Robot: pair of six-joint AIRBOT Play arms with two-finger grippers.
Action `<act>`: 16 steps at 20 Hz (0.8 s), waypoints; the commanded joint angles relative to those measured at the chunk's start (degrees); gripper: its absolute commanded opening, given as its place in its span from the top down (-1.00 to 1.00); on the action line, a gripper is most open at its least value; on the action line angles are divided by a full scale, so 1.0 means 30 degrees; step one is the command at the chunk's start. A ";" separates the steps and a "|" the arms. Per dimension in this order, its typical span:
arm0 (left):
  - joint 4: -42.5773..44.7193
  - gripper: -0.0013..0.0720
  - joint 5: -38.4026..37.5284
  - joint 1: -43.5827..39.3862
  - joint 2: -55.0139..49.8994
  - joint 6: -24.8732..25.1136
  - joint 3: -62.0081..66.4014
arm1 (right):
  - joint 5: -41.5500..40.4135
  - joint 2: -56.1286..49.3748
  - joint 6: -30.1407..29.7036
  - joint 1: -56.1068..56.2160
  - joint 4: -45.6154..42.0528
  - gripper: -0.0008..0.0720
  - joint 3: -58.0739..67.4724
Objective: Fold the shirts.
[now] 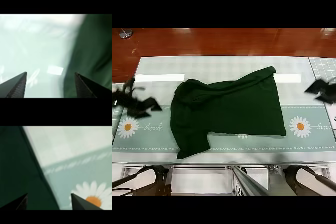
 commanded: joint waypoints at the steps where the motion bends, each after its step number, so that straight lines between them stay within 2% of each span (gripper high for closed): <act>1: -0.6499 -0.95 0.0036 0.4677 0.2091 0.2914 -0.5304 | -0.2171 0.5056 -0.1698 -0.0962 0.4167 -0.73 -0.8269; 2: -0.7104 -0.95 -0.0401 0.5209 0.2149 0.3723 -0.6084 | -0.2135 0.5938 -0.2076 -0.0911 0.5282 -0.73 -0.9792; 5: -0.7031 -0.95 0.0138 0.4765 0.2127 0.4014 -0.7439 | -0.2055 0.7548 -0.2805 -0.0911 0.7176 -0.72 -1.2131; 7: -0.7104 -0.95 0.1253 0.3963 0.2120 0.4306 -0.7694 | -0.1756 0.7730 -0.2841 -0.0918 0.7140 -0.73 -1.2371; 10: -0.8859 -0.95 0.2098 0.2288 0.1829 0.6003 -0.7752 | -0.1668 0.7730 -0.2841 -0.0918 0.7133 -0.73 -1.2364; 13: -0.9085 -0.94 0.3184 0.0000 0.1035 0.6135 -0.7737 | -0.1676 0.7737 -0.2798 -0.0933 0.7104 -0.72 -1.2364; 14: -0.9085 -0.66 0.3337 -0.0510 0.0845 0.6135 -0.7708 | -0.1719 0.7730 -0.2790 -0.1100 0.6557 -0.73 -1.2254; 15: -0.9071 0.32 0.3249 -0.0641 0.0794 0.6149 -0.7614 | -0.1668 0.7730 -0.2594 -0.1545 0.5304 -0.72 -1.1963; 16: -0.9078 0.90 0.2943 -0.0525 0.0860 0.6207 -0.7410 | -0.1494 0.7730 -0.2040 -0.2106 0.3657 -0.72 -1.1657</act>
